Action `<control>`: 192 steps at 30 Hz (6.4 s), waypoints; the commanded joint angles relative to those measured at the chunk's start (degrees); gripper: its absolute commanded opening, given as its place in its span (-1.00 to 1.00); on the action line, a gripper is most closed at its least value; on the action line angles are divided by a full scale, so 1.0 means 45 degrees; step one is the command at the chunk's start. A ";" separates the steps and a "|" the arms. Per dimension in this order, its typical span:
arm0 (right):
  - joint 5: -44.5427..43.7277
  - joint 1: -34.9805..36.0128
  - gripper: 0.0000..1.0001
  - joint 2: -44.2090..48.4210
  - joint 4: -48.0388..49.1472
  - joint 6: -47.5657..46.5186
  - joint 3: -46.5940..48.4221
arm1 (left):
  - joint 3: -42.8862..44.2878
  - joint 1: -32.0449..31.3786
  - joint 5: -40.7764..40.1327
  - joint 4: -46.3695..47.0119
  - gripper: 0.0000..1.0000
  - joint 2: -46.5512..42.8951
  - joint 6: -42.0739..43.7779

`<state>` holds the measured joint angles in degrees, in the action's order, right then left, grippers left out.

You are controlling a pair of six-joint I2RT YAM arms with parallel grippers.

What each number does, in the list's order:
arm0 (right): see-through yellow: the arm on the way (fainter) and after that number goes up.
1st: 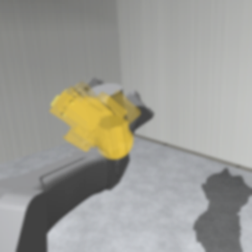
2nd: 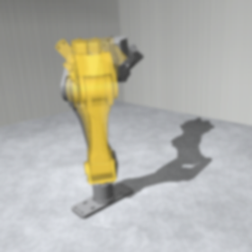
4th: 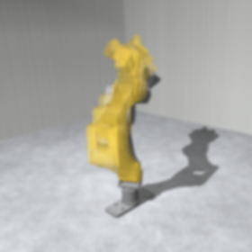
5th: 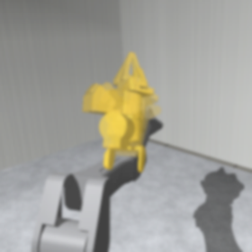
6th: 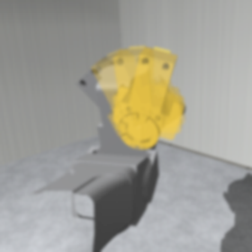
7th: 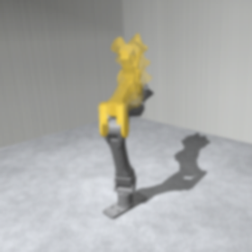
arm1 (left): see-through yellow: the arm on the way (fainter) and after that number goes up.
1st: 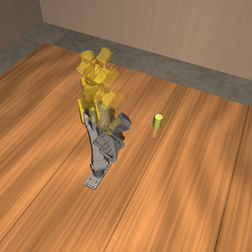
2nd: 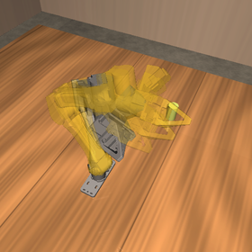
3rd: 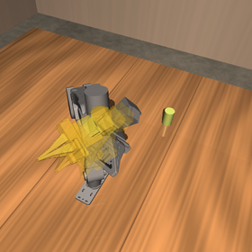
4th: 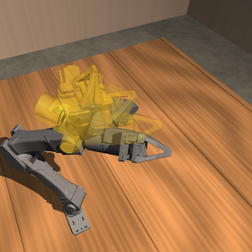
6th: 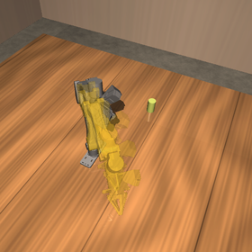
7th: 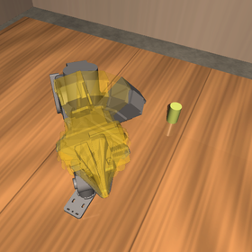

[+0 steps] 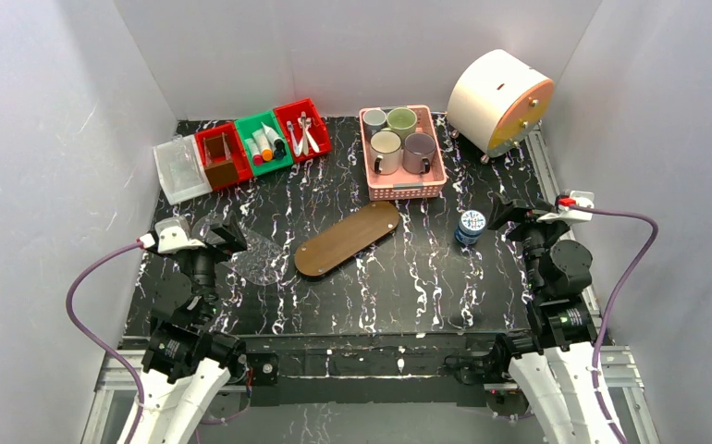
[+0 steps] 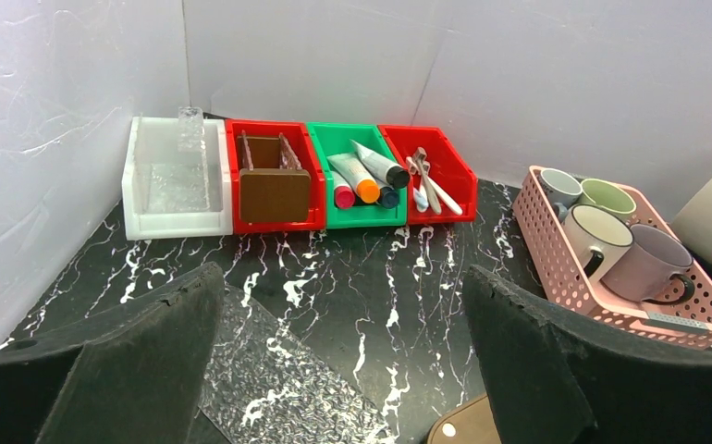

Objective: Prepare toiletry sets of a toothbrush and toothpaste on the tray
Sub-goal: Pick up the cup from the storage box, then place the cup on the tray.

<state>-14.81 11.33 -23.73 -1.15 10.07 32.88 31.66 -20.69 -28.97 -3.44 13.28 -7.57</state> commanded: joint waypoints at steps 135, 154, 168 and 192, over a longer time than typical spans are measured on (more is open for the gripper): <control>0.4846 0.2890 -0.97 -1.8926 -0.6794 -0.8007 1.6610 | 0.0733 0.0046 0.2669 -0.0572 0.97 0.1218 0.0158; 0.5280 0.5448 -0.97 -1.6426 -0.6451 -0.6848 1.2682 | 0.0708 0.0046 0.2514 -0.0583 0.97 0.1055 0.0176; 0.6040 0.6554 -0.97 -1.6659 -0.5552 -0.7502 1.1683 | 0.0699 0.0037 0.2520 -0.0626 0.97 0.0985 0.0238; 0.5921 0.6684 -0.97 -1.7462 -0.4558 -0.7437 1.1194 | 0.0670 0.0046 0.2249 -0.0623 0.97 0.0966 0.0257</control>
<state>11.97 41.01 -101.97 -25.82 -22.68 81.84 33.39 -20.69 -17.76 -6.48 17.80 -7.05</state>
